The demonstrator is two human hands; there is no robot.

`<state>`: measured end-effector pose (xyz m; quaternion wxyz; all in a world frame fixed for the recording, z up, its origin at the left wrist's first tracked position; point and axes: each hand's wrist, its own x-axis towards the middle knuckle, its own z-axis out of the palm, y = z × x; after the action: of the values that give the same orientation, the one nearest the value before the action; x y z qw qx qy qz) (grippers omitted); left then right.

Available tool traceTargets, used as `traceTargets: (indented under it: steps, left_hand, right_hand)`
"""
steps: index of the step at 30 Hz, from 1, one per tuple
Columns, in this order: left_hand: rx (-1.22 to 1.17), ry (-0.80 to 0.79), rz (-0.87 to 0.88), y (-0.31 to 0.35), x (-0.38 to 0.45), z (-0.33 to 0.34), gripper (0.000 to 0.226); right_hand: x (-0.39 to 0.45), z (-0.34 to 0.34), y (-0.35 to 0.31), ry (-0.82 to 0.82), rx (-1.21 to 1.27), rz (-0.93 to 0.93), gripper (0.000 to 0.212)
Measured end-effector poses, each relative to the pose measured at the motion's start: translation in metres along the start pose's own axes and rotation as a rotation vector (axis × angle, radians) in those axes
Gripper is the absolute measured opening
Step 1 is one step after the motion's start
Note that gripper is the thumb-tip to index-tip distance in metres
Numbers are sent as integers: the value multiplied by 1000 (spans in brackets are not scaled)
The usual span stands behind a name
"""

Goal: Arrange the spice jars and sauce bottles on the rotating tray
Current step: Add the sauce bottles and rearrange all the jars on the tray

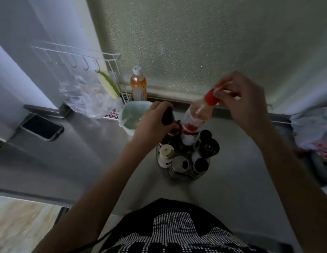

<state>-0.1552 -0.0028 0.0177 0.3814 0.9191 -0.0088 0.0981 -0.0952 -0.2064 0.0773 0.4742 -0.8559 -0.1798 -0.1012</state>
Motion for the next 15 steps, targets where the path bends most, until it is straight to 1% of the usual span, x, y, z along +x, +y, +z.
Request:
traceTargets:
  steps: [4,7,10,15]
  left_hand:
    - [89,-314,112,0,17,25,41]
    - [183,-481,149,-6,27,40,41]
    - [290,-542,163,-12,35,52,36]
    - [399,-613,154,-34,38,69,37]
  right_hand:
    - [-19,-6,31,-31,68,142,20]
    - [-25,1,33,-16,118,116,19]
    - [-23,10,31,-37,115,108,18]
    - [-25,27,39,-198,-43,85,15]
